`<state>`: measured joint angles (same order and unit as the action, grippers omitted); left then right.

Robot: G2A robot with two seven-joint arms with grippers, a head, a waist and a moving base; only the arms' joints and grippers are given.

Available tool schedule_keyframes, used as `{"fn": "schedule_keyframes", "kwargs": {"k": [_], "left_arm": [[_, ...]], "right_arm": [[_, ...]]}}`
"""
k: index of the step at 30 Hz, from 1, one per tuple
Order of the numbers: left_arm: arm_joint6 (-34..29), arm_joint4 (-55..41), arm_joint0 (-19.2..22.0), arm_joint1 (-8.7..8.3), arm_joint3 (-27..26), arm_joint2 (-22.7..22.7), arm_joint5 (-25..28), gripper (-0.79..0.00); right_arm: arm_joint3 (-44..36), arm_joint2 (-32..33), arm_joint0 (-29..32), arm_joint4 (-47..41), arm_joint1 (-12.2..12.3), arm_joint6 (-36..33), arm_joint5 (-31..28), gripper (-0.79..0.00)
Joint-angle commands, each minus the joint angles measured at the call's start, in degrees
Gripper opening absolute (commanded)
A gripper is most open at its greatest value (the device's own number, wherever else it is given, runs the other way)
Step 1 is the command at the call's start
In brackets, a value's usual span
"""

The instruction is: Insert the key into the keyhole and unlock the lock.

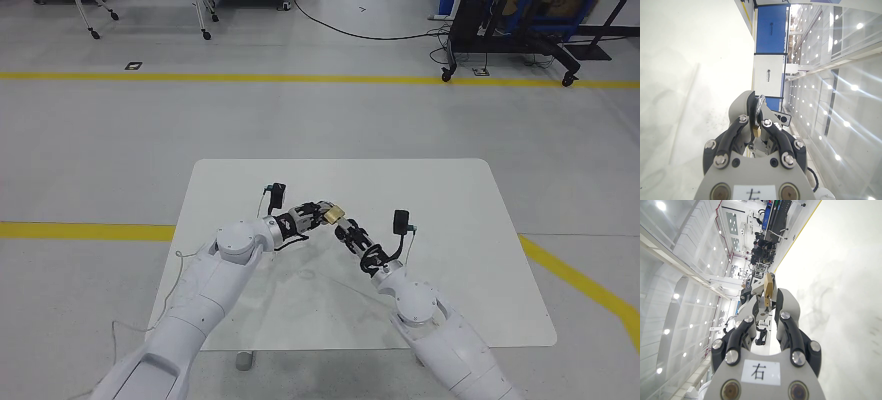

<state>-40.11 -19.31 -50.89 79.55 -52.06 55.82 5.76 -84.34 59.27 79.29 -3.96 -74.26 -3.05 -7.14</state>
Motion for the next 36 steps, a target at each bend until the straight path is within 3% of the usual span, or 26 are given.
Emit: {"fn": "schedule_keyframes", "kwargs": {"k": [1, 6, 7, 8, 23, 25, 36], "left_arm": [[0.09, 0.08, 0.02, 0.02, 0.06, 0.09, 0.08, -0.785], [0.12, 0.02, -0.06, 0.02, 0.07, 0.51, 0.30, -0.785], [0.18, -0.01, -0.11, 0.03, 0.04, 0.57, 0.35, -0.785], [0.19, 0.02, -0.15, 0.04, 0.02, 0.60, 0.37, -0.785], [-1.25, 0.83, -0.32, 0.23, -0.33, 0.49, 1.22, -0.785], [-2.36, -0.01, -0.34, 0.27, -0.15, 0.62, 0.93, -0.785], [-5.07, -3.60, 0.04, 0.62, 1.23, 1.24, 0.71, -0.785]], "right_arm": [[-0.22, 0.28, 0.28, 0.07, -0.01, -0.09, -0.04, -0.699], [-0.57, 1.24, 1.09, -2.00, 0.02, -2.34, 0.33, -0.640], [-0.40, 1.72, 0.97, -2.60, 0.06, -3.06, 0.34, -0.757], [-0.28, 2.10, 0.87, -2.41, 0.11, -3.31, 0.33, -0.785], [0.15, 1.89, -1.00, -2.59, -0.61, -4.03, 1.42, -0.785], [-0.52, 2.06, -0.78, -2.92, -0.64, -4.28, 1.18, 0.000], [-1.19, 2.32, -0.37, -3.24, -0.58, -5.13, 0.88, 0.000]]}}
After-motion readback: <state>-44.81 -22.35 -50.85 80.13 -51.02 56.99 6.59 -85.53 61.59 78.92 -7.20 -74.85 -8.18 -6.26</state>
